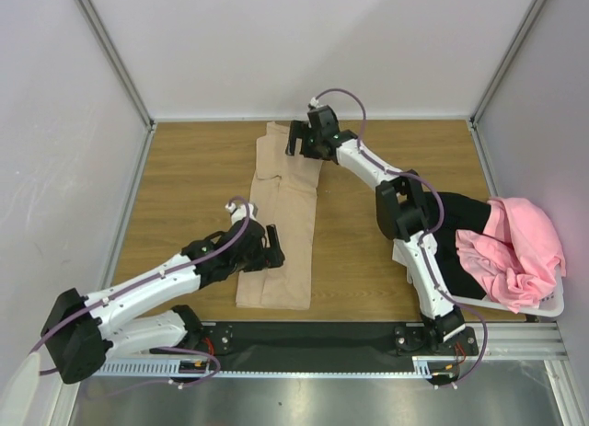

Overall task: Fold and stack the t-shirts
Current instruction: Fold the tshirt

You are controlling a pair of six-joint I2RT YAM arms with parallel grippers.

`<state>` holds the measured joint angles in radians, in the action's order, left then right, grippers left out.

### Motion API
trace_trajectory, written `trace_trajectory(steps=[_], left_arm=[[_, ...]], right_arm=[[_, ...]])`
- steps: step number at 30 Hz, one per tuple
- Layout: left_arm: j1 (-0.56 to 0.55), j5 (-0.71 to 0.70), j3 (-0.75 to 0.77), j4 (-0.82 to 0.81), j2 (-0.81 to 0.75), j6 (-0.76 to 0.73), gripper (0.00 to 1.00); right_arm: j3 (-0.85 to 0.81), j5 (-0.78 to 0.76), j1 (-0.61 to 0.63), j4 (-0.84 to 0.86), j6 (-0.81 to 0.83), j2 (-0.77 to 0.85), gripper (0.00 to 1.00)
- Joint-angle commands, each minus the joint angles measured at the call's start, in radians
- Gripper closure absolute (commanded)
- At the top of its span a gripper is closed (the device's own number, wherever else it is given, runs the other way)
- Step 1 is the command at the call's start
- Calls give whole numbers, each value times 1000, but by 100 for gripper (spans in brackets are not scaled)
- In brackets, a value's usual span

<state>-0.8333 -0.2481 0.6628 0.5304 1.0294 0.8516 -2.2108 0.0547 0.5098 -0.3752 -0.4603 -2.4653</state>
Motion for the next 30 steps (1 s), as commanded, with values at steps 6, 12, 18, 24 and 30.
trace_trajectory(steps=[6, 12, 18, 24, 30], left_arm=[[7, 112, -120, -179, 69, 20, 5], [-36, 145, -147, -230, 123, 58, 6], [-104, 155, -131, -198, 210, 89, 6], [-113, 168, -105, -173, 248, 73, 6], [-113, 136, 23, -67, 236, -12, 6]], right_arm=[[-101, -23, 9, -53, 29, -115, 0], [-185, -10, -4, -10, 67, -184, 0], [-317, 37, -45, 47, 60, -302, 0], [-351, 71, -67, 117, 71, -325, 0], [-354, 203, -57, 165, 57, -201, 0]])
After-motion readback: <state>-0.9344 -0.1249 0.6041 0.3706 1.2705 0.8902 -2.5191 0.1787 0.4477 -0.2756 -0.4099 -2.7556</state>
